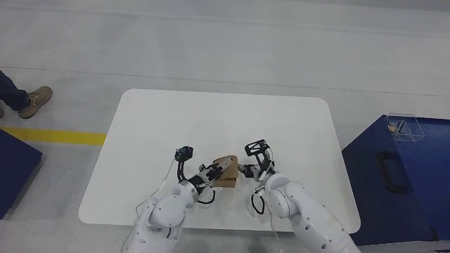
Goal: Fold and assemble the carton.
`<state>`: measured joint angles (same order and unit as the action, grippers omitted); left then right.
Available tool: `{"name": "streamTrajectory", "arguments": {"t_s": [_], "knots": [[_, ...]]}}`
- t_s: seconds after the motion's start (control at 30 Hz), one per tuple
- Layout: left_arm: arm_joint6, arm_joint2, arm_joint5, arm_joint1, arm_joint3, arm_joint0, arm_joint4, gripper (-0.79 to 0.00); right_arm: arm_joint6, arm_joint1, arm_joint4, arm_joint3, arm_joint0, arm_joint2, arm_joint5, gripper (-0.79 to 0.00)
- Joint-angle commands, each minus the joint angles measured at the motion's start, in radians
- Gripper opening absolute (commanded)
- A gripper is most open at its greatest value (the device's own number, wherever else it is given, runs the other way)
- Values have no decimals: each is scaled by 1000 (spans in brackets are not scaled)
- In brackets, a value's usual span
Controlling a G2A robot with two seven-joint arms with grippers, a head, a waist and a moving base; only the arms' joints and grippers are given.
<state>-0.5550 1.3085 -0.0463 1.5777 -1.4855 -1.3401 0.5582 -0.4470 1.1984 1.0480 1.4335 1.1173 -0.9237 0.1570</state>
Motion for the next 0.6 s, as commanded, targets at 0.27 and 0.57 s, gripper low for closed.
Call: {"name": "streamTrajectory", "arguments": {"t_s": [0.27, 0.57], "knots": [[-52, 25, -41, -9, -19, -20, -144, 0, 2, 25, -36, -57, -56, 24, -12, 0], [-20, 32, 1, -17, 0, -35, -145, 0, 24, 20, -39, -52, -39, -25, 10, 0]]}}
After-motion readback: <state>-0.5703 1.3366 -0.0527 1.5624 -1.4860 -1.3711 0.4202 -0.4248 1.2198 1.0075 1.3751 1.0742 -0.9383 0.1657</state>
